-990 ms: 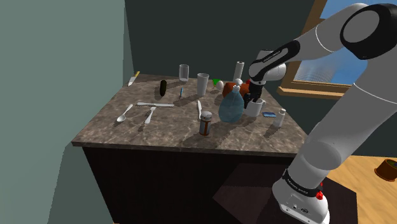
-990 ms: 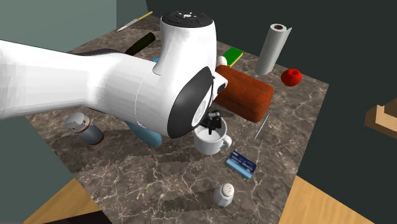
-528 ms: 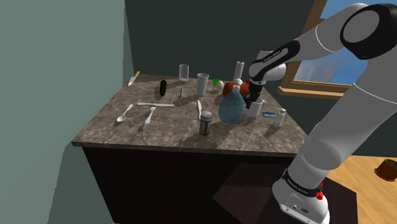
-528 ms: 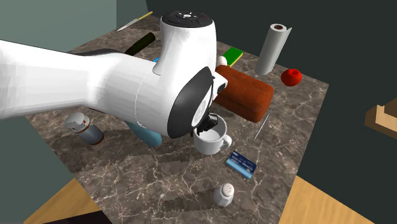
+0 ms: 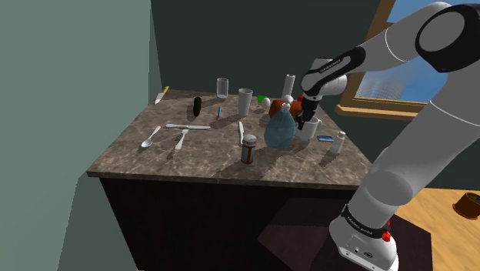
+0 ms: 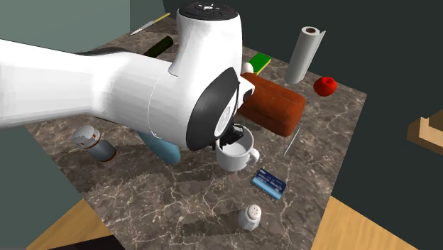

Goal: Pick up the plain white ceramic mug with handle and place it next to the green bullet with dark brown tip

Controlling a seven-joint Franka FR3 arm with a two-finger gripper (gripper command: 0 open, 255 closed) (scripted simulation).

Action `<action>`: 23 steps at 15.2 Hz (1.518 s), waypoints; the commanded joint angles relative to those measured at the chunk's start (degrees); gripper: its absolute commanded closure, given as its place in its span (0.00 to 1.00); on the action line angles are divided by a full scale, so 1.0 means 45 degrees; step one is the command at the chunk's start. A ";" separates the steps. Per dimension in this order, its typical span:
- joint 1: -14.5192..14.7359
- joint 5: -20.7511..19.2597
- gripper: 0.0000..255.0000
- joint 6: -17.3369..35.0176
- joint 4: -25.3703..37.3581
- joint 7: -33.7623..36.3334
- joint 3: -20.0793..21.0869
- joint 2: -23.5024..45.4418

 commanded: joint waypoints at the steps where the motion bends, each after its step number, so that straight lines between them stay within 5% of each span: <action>1: -0.0026 -0.0130 1.00 -0.0377 0.0151 0.0099 0.0050 -0.0251; 23: -0.0126 -0.0684 1.00 -0.4412 0.2501 0.0631 0.0664 -0.2057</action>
